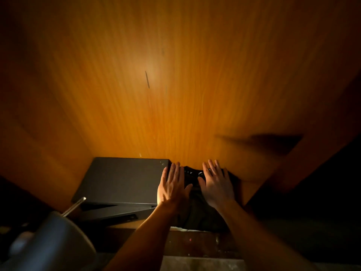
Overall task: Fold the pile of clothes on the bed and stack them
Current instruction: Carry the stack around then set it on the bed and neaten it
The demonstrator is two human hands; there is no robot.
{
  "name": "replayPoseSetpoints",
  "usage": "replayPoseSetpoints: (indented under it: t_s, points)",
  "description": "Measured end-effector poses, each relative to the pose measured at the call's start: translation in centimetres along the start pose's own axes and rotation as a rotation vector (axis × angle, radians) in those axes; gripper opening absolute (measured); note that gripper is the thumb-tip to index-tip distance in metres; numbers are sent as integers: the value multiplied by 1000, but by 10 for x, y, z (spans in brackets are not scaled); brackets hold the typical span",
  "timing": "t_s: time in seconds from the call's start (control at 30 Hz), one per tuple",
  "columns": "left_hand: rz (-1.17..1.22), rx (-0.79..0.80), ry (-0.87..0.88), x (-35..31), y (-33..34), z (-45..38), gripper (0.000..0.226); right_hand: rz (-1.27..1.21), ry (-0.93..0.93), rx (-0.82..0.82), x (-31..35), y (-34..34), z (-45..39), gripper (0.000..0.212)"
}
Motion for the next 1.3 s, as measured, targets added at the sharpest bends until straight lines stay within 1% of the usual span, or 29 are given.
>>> replayPoseSetpoints:
  t_s: [0.07, 0.17, 0.27, 0.33, 0.4, 0.5, 0.6, 0.7, 0.83, 1.0, 1.2, 1.3]
  points:
    - [2, -50, 5, 2, -47, 6, 75, 24, 8, 14, 12, -52, 2, 64]
    - [30, -148, -32, 8, -123, 18, 72, 30, -10, 13, 30, -127, 4, 66]
    - [96, -66, -65, 12, -190, 32, 68, -5, -17, 15, 50, -202, 12, 68]
    - [109, -75, -98, 17, -237, 45, 66, -52, -4, 52, 64, -248, 20, 66]
    - [98, -44, -126, 21, -281, 61, 66, -96, 9, 104, 75, -292, 28, 67]
    - [76, -14, -144, 28, -336, 83, 63, -124, 27, 170, 89, -345, 39, 70]
    - [44, 8, -175, 34, -379, 95, 60, -118, 22, 204, 100, -383, 48, 72]
    - [30, 0, -204, 36, -406, 105, 59, -119, 0, 220, 110, -406, 54, 72]
    - [29, -29, -256, 42, -425, 118, 57, -149, -52, 229, 125, -416, 63, 69]
    - [-38, -7, -328, 52, -438, 148, 60, -114, -193, 231, 140, -416, 69, 69]
    - [5, -29, -563, 81, -439, 214, 58, -44, -459, 218, 185, -408, 80, 63]
    - [-10, 21, -690, 97, -441, 255, 60, -62, -584, 211, 222, -403, 96, 60]
Point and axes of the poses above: each hand's wrist, its own z-axis away from the middle knuckle, its own y-axis out of the palm, x = y × z, the point moved 4 cm from there along -z, towards the middle knuckle, and after that the axes turned 13 degrees about -x, right-handed, at the moved point
